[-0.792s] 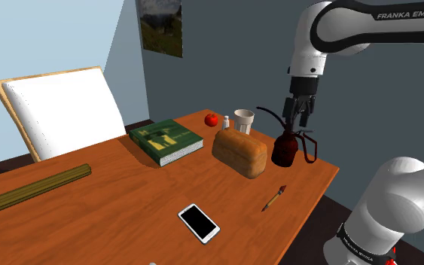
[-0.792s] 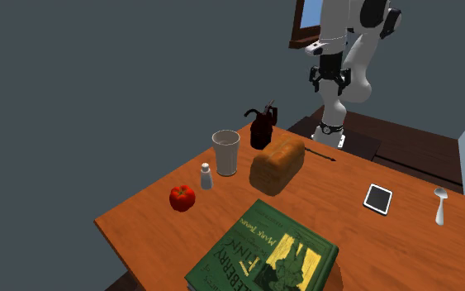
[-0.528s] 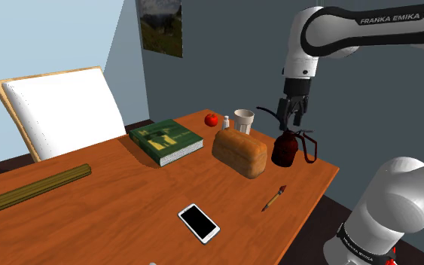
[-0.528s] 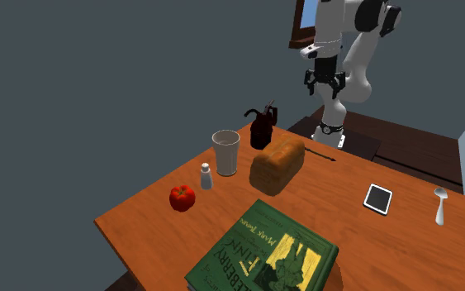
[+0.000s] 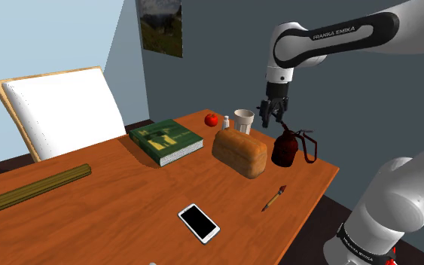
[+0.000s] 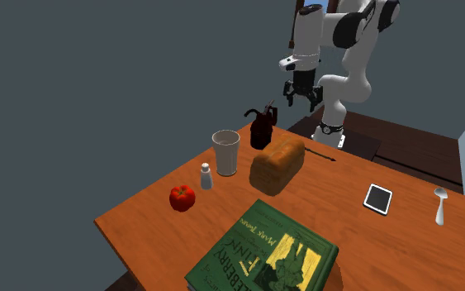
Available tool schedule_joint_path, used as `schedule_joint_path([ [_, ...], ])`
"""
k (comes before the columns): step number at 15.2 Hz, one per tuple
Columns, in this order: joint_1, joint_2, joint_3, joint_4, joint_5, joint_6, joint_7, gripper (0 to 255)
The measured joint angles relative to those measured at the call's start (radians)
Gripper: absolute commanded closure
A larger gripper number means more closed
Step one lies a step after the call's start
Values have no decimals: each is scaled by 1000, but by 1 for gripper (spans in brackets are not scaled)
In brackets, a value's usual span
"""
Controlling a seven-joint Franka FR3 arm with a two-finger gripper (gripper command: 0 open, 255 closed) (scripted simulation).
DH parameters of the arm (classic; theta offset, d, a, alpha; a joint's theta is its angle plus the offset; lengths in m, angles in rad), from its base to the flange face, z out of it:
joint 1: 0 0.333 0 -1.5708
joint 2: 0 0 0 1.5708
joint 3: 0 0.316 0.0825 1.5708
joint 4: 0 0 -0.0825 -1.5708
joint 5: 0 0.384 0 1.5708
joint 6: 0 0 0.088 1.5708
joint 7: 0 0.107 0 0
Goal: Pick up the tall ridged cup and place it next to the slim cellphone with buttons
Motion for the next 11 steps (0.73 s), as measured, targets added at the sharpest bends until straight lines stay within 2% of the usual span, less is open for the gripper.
schedule_joint_path([
  [3, -5, 95, -7, 49, -16, 62, -15, 0],
  [11, -26, 380, -35, 267, -52, 172, -68, 0],
])
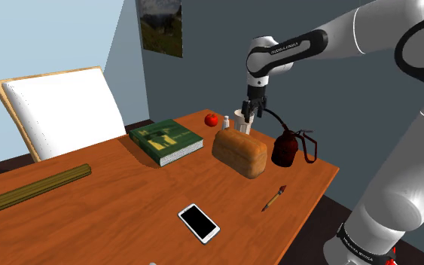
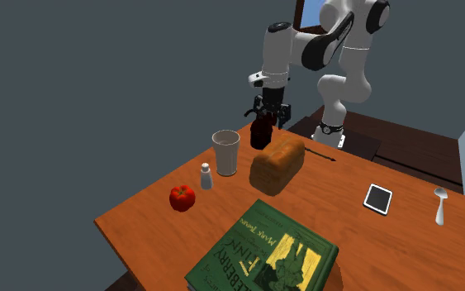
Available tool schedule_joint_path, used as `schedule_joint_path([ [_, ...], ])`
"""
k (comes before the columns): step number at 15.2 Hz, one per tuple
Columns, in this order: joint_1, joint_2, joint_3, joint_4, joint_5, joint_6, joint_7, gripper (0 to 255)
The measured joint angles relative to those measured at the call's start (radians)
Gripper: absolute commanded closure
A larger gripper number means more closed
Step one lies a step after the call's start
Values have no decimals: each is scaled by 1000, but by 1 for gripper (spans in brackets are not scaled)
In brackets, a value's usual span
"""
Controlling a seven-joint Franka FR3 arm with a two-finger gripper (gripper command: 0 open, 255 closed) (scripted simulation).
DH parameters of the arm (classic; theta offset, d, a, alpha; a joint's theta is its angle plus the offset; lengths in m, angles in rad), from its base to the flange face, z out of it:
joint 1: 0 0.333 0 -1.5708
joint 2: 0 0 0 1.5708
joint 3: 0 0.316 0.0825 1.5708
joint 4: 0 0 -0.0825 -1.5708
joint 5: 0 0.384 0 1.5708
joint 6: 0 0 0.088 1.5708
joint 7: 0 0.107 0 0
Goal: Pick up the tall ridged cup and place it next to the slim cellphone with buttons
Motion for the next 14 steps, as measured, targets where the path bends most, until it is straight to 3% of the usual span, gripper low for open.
schedule_joint_path([
  [11, -29, 389, -19, 417, -20, 34, -50, 0],
  [14, -33, 428, -20, 442, -20, 53, -55, 0],
])
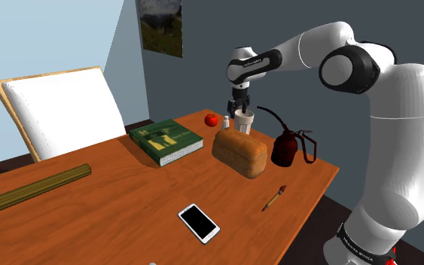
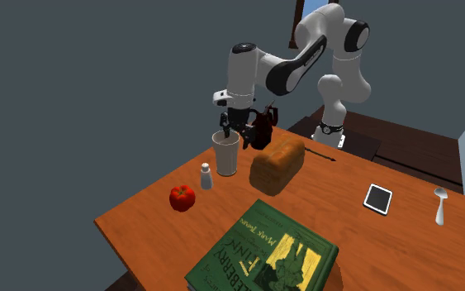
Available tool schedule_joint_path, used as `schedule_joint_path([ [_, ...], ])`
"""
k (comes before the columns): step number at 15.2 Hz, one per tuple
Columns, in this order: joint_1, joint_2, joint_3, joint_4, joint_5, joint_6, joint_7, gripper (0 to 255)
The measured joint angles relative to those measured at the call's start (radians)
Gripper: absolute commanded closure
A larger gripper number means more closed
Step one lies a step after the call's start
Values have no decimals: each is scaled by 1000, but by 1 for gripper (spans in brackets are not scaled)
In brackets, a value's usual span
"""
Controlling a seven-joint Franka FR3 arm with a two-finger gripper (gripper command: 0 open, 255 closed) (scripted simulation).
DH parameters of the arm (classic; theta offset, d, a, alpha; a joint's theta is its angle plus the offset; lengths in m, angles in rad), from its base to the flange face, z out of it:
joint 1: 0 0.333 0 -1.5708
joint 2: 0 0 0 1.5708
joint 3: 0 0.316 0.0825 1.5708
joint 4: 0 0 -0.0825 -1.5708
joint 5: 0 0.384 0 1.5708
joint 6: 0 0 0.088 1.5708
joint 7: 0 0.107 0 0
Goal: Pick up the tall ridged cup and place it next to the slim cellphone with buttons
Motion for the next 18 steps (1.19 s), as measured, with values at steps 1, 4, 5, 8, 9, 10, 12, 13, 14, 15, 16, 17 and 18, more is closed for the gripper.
schedule_joint_path([
  [1, -1, 4, 0, -5, 0, 9, -1, 0],
  [4, -3, 22, 0, -21, 1, 44, 0, 0],
  [5, -4, 25, 0, -26, 1, 52, -1, 0],
  [8, -4, 28, 0, -31, 1, 60, -1, 0],
  [9, -4, 28, 0, -32, 1, 61, -1, 0],
  [10, -4, 28, 0, -32, 1, 61, -1, 0],
  [12, -4, 28, 0, -32, 1, 61, -1, 255],
  [13, -4, 28, 0, -32, 1, 61, -1, 255],
  [14, -4, 28, 0, -32, 1, 61, -1, 255],
  [15, -4, 28, 0, -32, 1, 62, -1, 255],
  [16, -4, 27, 0, -32, 1, 62, -1, 255],
  [17, -4, 27, 0, -32, 1, 62, -1, 255],
  [18, -4, 27, 0, -32, 1, 62, -1, 255],
])
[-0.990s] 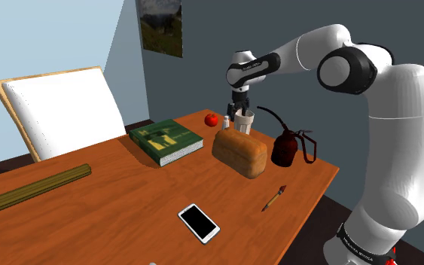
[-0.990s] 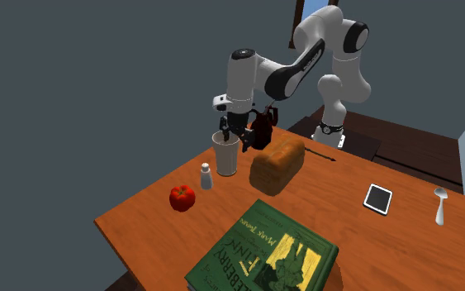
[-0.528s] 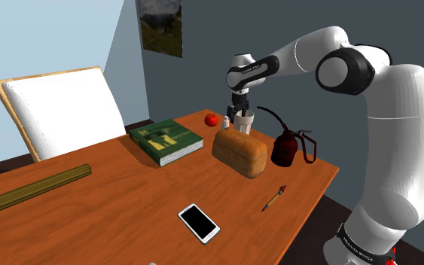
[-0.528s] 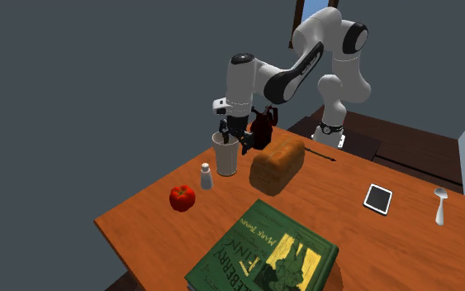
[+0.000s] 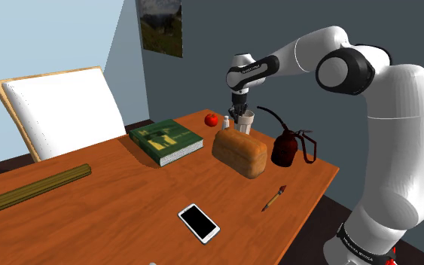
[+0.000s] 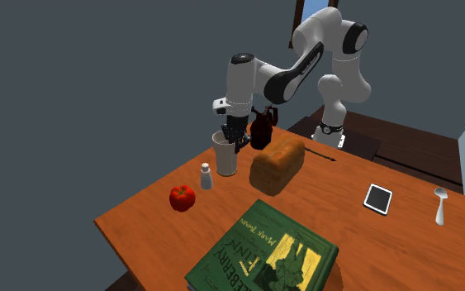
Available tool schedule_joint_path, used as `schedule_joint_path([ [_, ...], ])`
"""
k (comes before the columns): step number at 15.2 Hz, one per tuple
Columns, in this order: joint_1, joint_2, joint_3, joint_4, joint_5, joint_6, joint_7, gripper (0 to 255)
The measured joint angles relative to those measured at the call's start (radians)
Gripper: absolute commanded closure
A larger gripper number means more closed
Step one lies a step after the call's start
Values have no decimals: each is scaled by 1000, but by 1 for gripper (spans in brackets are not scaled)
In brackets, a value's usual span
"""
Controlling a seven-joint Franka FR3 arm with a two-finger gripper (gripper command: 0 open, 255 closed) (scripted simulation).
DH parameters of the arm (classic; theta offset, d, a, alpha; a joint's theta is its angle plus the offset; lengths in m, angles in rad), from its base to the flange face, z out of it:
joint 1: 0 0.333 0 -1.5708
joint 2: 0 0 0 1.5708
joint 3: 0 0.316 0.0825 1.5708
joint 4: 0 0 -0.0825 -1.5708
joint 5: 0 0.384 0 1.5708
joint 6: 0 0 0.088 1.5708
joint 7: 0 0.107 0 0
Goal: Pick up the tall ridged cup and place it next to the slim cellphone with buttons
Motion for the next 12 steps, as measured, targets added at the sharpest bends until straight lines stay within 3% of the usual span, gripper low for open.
schedule_joint_path([
  [12, 1, -32, -1, 45, -1, -79, -5, 255],
])
